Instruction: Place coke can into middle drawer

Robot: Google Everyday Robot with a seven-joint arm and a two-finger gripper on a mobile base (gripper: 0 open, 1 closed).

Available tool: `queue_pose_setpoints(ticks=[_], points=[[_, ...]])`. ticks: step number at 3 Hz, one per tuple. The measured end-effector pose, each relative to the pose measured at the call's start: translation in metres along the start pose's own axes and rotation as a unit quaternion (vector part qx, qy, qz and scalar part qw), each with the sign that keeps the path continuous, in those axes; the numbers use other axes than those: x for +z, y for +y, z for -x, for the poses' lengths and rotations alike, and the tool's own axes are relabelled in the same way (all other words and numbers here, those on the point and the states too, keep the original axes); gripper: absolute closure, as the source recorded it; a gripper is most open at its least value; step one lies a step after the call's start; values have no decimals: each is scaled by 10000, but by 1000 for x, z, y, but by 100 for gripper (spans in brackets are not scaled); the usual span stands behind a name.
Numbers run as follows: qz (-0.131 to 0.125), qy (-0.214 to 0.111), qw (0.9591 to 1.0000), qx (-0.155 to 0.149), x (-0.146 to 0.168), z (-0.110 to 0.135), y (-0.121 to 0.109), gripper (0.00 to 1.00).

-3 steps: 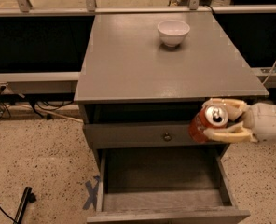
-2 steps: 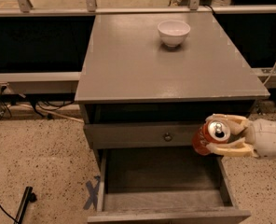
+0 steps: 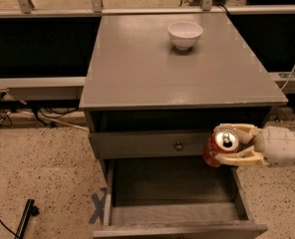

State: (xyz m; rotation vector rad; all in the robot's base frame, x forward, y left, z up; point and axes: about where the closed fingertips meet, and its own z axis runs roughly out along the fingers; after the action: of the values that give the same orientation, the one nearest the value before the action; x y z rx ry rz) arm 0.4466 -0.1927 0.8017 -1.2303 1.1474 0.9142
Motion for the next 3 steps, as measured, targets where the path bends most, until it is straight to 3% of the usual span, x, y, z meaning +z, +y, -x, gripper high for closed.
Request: queue_pose_setpoints(ticks=[1, 2, 3], points=[[207, 609, 9971, 408, -24, -72, 6, 100], [173, 977, 9923, 746, -68, -158, 33, 100], [26, 1065, 9903, 887, -95, -215, 50, 100]])
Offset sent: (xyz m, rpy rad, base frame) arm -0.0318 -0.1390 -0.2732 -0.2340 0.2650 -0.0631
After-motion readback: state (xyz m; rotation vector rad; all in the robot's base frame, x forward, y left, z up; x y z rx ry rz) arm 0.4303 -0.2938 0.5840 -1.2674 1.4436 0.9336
